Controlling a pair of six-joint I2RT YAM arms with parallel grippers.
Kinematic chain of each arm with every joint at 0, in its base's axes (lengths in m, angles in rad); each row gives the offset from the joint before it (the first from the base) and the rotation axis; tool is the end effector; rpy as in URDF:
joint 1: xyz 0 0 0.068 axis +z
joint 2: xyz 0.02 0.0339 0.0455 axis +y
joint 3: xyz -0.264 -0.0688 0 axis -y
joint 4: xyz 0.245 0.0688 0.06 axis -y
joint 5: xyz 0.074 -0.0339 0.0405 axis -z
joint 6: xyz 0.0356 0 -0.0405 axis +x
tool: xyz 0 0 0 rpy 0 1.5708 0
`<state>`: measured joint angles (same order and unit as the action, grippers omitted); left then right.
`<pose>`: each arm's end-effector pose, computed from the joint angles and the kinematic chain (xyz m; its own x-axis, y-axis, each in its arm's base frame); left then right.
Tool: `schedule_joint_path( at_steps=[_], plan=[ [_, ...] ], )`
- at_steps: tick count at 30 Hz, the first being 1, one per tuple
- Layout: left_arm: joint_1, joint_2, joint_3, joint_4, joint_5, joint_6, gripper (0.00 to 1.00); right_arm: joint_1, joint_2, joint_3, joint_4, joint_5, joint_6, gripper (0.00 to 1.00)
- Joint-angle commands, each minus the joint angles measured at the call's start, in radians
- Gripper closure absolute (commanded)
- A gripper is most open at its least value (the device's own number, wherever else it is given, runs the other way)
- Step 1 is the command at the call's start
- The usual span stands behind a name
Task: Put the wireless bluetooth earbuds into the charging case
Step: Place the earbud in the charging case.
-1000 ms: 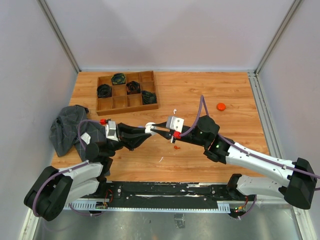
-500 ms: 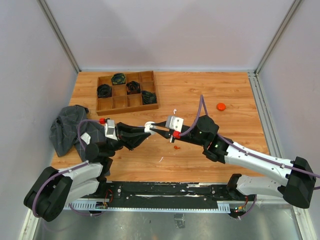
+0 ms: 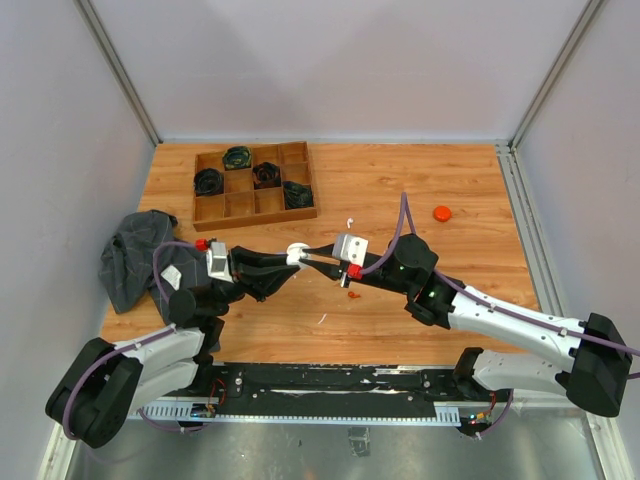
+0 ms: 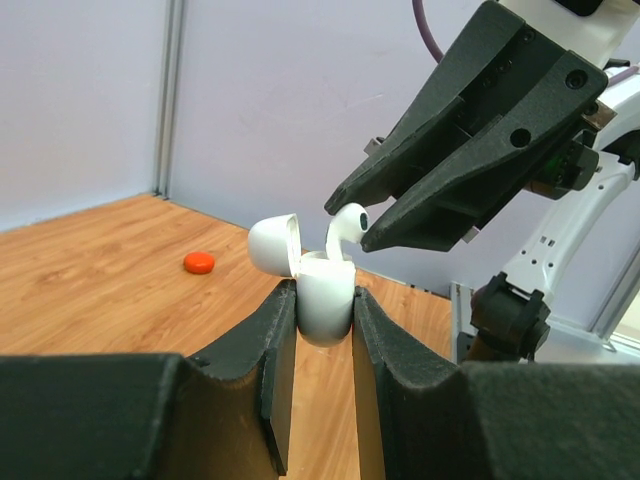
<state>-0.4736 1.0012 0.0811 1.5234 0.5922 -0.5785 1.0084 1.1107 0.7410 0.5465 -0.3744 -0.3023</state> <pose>0.1325 -0.0902 0.2360 -0.0078 -0.5058 -0.8626 0.9354 0.3012 -0.1851 0.1268 0.2255 0.3363 0.3811 0.0850 -0.9206 -0.9070 0.2273 -0.3545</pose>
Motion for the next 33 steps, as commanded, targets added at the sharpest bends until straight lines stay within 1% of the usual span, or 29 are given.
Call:
schedule_joint_path(
  at_steps=[1, 8, 11, 14, 17, 21, 24, 29, 33],
  plan=[
    [-0.003, -0.017, -0.006, 0.248, -0.016, 0.027, 1.00, 0.022, -0.005, -0.026, -0.042, 0.005, 0.017, 0.77],
    [-0.004, -0.004, -0.003, 0.248, 0.011, 0.048, 1.00, 0.022, -0.002, -0.023, -0.049, 0.034, 0.012, 0.66],
    [-0.003, -0.004, -0.004, 0.236, 0.026, 0.059, 1.00, 0.022, -0.009, -0.016, -0.057, 0.038, 0.018, 0.56],
    [-0.004, -0.008, -0.016, 0.215, 0.013, 0.083, 1.00, 0.022, -0.024, -0.016, -0.057, 0.050, 0.031, 0.50],
    [-0.003, -0.010, -0.026, 0.203, 0.008, 0.101, 1.00, 0.023, -0.042, -0.019, -0.055, 0.069, 0.063, 0.41],
    [-0.003, -0.020, -0.026, 0.172, 0.006, 0.128, 1.00, 0.022, -0.062, -0.026, -0.023, 0.110, 0.112, 0.35],
    [-0.003, -0.033, -0.027, 0.153, 0.008, 0.142, 1.00, 0.022, -0.065, -0.016, -0.023, 0.139, 0.139, 0.27],
    [-0.003, -0.058, -0.033, 0.131, 0.010, 0.158, 1.00, 0.022, -0.054, -0.009, -0.026, 0.182, 0.167, 0.22],
    [-0.003, -0.075, -0.033, 0.103, 0.014, 0.172, 1.00, 0.022, -0.049, -0.013, -0.014, 0.204, 0.189, 0.20]
  ],
)
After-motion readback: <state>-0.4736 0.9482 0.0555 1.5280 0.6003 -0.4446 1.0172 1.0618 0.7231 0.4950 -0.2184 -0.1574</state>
